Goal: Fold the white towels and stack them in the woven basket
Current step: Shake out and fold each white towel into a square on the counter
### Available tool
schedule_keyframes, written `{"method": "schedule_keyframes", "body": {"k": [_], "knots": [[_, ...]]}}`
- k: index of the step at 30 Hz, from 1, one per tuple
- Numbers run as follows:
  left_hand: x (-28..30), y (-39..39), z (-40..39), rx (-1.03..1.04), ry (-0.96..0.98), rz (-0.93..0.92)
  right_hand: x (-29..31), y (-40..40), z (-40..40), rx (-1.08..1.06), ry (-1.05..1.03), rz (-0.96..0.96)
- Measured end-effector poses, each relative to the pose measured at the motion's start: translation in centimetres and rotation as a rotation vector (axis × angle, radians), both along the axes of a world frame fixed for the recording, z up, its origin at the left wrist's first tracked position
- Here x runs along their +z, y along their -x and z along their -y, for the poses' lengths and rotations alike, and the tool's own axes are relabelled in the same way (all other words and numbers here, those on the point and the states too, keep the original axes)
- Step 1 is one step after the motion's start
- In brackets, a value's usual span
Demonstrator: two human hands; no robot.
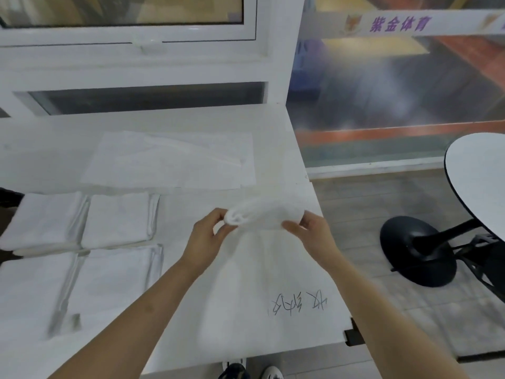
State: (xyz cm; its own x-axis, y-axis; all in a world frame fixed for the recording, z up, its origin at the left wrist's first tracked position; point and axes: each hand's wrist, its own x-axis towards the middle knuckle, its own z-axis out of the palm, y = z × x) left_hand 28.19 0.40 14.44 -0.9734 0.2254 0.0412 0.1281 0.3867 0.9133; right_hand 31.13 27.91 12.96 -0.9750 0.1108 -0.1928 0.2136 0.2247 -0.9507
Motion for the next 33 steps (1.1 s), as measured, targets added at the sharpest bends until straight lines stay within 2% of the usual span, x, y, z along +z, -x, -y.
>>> {"method": "schedule_keyframes", "body": {"k": [6,11,17,21,25,29,31,33], "knots": [[-8.5,-5.5,3.0,-0.271,0.33,0.042,-6.3,-6.5,-0.2,0.217,-0.214,0.224],[-11.8,-8.8,3.5,-0.328,0.368,0.164,-8.4,-9.9,-0.2,0.329,-0.261,0.303],[-11.9,-7.2,1.7,-0.133,0.348,0.286,-8.6,-8.3,0.7,0.169,-0.208,0.322],[-12.1,-4.6,-0.6,0.041,0.388,0.357,-9.8,-5.7,1.8,0.046,-0.312,0.357],[-13.1,-2.8,-1.9,0.156,0.34,0.456,-11.0,-3.7,2.7,-0.029,-0.409,0.409],[-13.7,-2.4,-2.9,0.208,0.45,0.409,-11.7,-2.9,3.1,-0.048,-0.518,0.433],[-13.9,-2.9,-3.2,0.23,0.618,0.211,-11.7,-2.8,3.4,-0.034,-0.604,0.43],[-13.9,-3.7,-3.7,0.135,0.705,-0.05,-11.8,-2.8,3.6,-0.022,-0.663,0.425]]}}
